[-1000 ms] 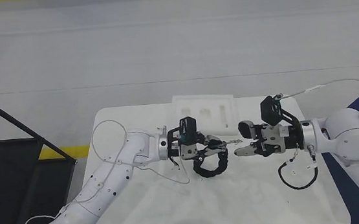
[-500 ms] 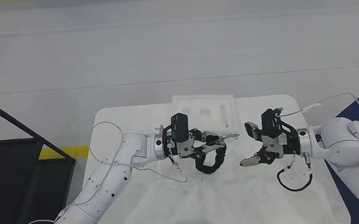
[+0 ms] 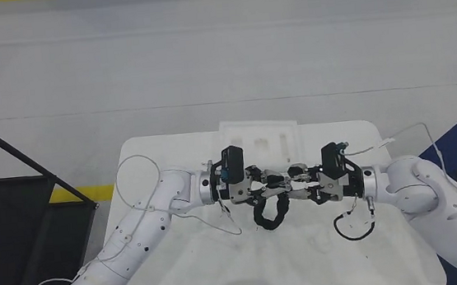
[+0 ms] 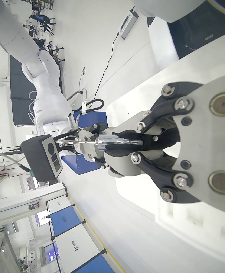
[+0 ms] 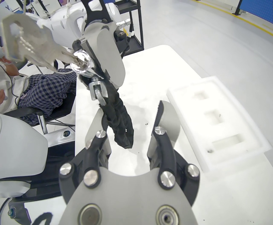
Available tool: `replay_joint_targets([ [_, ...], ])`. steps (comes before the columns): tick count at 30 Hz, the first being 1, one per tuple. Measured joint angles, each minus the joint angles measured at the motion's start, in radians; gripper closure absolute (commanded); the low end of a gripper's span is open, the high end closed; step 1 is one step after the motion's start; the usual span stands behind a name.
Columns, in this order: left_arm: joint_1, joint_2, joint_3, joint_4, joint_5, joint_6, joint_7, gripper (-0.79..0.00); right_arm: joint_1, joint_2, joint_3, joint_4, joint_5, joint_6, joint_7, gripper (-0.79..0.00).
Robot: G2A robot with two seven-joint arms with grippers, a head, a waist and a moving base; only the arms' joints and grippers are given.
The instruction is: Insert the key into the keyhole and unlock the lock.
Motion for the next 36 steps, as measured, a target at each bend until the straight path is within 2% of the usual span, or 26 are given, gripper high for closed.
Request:
replay_joint_targets([
  [9, 0.009, -0.003, -0.019, 0.007, 0.003, 0.005, 0.011, 0.0, 0.018, -0.012, -0.021, -0.005, -0.043, -0.053, -0.022, 0.0],
  [17, 0.027, 0.003, -0.061, 0.005, 0.015, 0.014, 0.033, 0.0, 0.015, -0.01, -0.017, 0.009, -0.036, -0.027, 0.015, 0.0],
  [20, 0.036, 0.006, -0.074, 0.007, 0.029, 0.012, 0.021, 0.0, 0.011, -0.007, -0.016, 0.011, -0.031, 0.0, 0.067, 0.0],
  [25, 0.05, 0.015, -0.082, 0.028, 0.07, -0.002, -0.075, 0.0, 0.023, 0.002, -0.029, -0.013, -0.021, 0.053, 0.232, 0.0],
  [26, 0.053, 0.016, -0.086, 0.035, 0.074, 0.0, -0.095, 0.0, 0.027, 0.003, -0.033, -0.019, -0.026, 0.056, 0.262, -0.028],
  [27, 0.057, 0.019, -0.09, 0.041, 0.075, 0.002, -0.122, 0.0, 0.031, 0.004, -0.039, -0.026, -0.023, 0.058, 0.292, -0.243],
  [28, 0.059, 0.02, -0.093, 0.045, 0.075, -0.001, -0.141, 0.0, 0.033, 0.004, -0.043, -0.029, -0.019, 0.058, 0.31, -0.382],
  [29, 0.062, 0.022, -0.096, 0.048, 0.074, -0.007, -0.163, 0.0, 0.036, 0.005, -0.047, -0.03, -0.014, 0.056, 0.324, -0.382],
  [30, 0.064, 0.025, -0.1, 0.052, 0.074, -0.018, -0.194, 0.0, 0.039, 0.005, -0.051, -0.03, -0.009, 0.055, 0.34, -0.785],
  [36, 0.083, 0.043, -0.088, 0.045, 0.028, -0.026, -0.342, 0.0, 0.057, 0.007, -0.056, -0.022, 0.02, 0.038, 0.374, -0.785],
])
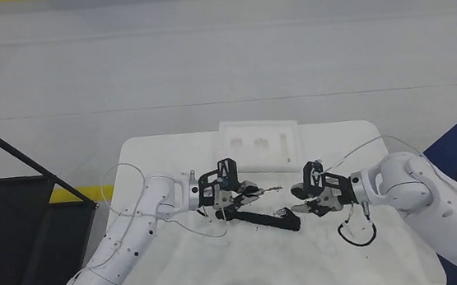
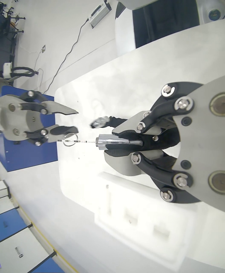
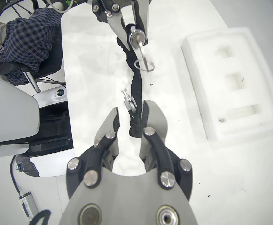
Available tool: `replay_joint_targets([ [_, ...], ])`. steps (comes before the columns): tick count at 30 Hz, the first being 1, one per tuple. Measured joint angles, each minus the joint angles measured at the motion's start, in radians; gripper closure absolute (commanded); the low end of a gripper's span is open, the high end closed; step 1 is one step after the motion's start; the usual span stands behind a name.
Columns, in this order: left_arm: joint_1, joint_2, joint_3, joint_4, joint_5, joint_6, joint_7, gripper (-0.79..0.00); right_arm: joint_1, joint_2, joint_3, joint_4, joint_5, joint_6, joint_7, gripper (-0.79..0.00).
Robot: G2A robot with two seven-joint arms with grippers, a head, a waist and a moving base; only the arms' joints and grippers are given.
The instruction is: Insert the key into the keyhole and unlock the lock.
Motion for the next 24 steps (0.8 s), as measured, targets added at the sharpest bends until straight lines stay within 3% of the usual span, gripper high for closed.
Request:
replay_joint_targets([
  [6, -0.007, 0.015, 0.084, 0.005, -0.054, 0.0, -0.1, 0.0, -0.001, 0.013, 0.051, -0.01, 0.013, -0.028, -0.024, -0.785],
  [7, -0.012, 0.017, 0.101, 0.008, -0.063, 0.0, -0.11, -0.071, -0.004, 0.015, 0.06, -0.014, 0.014, -0.033, -0.029, -0.785],
  [8, -0.017, 0.018, 0.119, 0.013, -0.073, 0.0, -0.119, -0.252, -0.006, 0.017, 0.069, -0.018, 0.015, -0.039, -0.034, -0.785],
  [9, -0.025, 0.02, 0.146, 0.022, -0.088, 0.0, -0.13, -0.369, -0.009, 0.02, 0.08, -0.023, 0.018, -0.045, -0.042, -0.785],
  [10, -0.031, 0.021, 0.167, 0.03, -0.099, 0.0, -0.139, -0.785, -0.011, 0.022, 0.088, -0.026, 0.02, -0.05, -0.048, -0.785],
  [16, -0.098, 0.022, 0.259, 0.102, -0.184, 0.0, -0.163, -0.785, -0.016, 0.029, 0.115, -0.028, 0.031, -0.077, -0.076, -0.785],
  [24, -0.195, 0.033, 0.237, 0.109, -0.299, 0.0, -0.088, -0.785, 0.045, 0.022, 0.086, 0.04, 0.105, -0.134, -0.106, -0.785],
])
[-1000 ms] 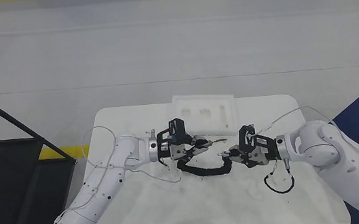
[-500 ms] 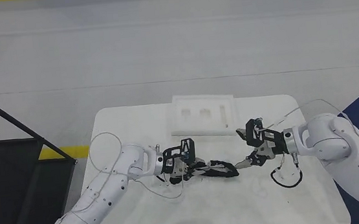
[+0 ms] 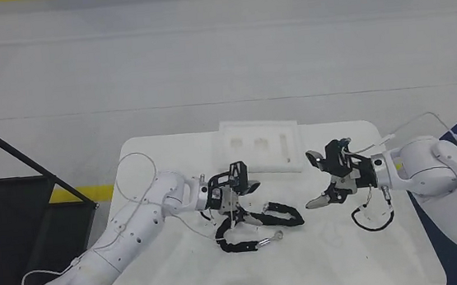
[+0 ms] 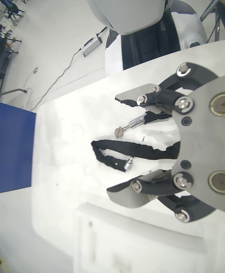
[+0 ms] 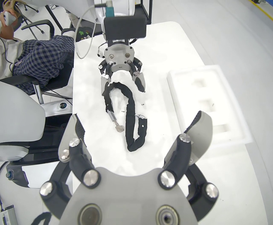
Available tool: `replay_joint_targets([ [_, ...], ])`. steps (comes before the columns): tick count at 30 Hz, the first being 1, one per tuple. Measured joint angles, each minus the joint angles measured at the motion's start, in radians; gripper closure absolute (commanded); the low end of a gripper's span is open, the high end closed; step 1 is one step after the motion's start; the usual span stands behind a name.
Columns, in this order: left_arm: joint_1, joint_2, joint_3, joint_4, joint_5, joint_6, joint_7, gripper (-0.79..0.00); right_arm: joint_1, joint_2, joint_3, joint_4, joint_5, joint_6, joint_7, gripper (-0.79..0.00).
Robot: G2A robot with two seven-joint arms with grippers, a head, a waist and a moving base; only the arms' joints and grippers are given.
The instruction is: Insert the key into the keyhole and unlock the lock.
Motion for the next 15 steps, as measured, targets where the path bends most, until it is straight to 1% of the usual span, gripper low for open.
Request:
replay_joint_targets([
  [3, -0.038, 0.016, -0.039, -0.026, -0.052, 0.0, 0.058, -0.785, 0.042, -0.005, -0.019, 0.023, 0.021, 0.001, -0.022, -0.785],
  [5, -0.063, 0.028, -0.07, -0.033, -0.051, 0.0, 0.067, -0.785, 0.07, -0.008, -0.037, 0.048, 0.048, 0.001, -0.031, -0.785],
  [7, -0.086, 0.038, -0.096, -0.049, -0.049, 0.0, 0.05, -0.785, 0.111, -0.012, -0.063, 0.089, 0.093, 0.001, -0.025, -0.785],
  [10, -0.131, 0.05, -0.115, -0.055, -0.104, 0.0, 0.006, -0.785, 0.176, -0.016, -0.09, 0.147, 0.149, 0.001, -0.022, -0.785],
  [13, -0.19, 0.059, -0.115, -0.036, -0.167, 0.0, -0.06, -0.785, 0.237, -0.018, -0.11, 0.187, 0.175, 0.001, -0.014, -0.785],
  [15, -0.235, 0.064, -0.1, -0.029, -0.214, 0.0, -0.116, -0.785, 0.278, -0.018, -0.12, 0.203, 0.185, 0.001, -0.007, -0.785],
])
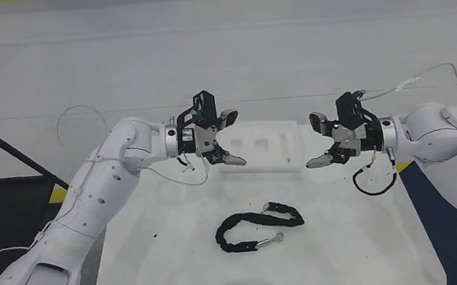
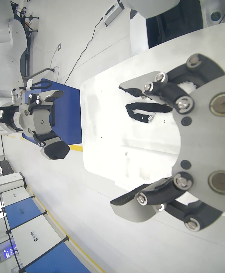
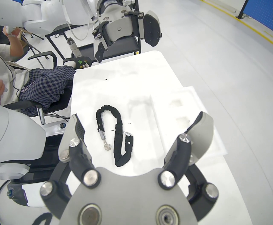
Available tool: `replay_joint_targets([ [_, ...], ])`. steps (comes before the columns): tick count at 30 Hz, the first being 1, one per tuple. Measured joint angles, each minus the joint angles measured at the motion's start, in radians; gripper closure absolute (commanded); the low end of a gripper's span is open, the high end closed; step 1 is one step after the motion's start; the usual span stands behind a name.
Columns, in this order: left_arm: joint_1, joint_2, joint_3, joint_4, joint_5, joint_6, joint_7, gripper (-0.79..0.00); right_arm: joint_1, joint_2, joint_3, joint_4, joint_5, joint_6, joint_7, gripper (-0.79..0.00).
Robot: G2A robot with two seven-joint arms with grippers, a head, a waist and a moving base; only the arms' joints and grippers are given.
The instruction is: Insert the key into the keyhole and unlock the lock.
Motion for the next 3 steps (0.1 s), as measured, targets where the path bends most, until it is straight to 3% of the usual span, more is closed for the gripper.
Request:
replay_joint_targets([
  [3, -0.054, 0.007, 0.033, 0.004, -0.066, 0.0, -0.086, -0.785, 0.053, 0.002, -0.01, 0.022, 0.001, 0.0, 0.013, -0.785],
])
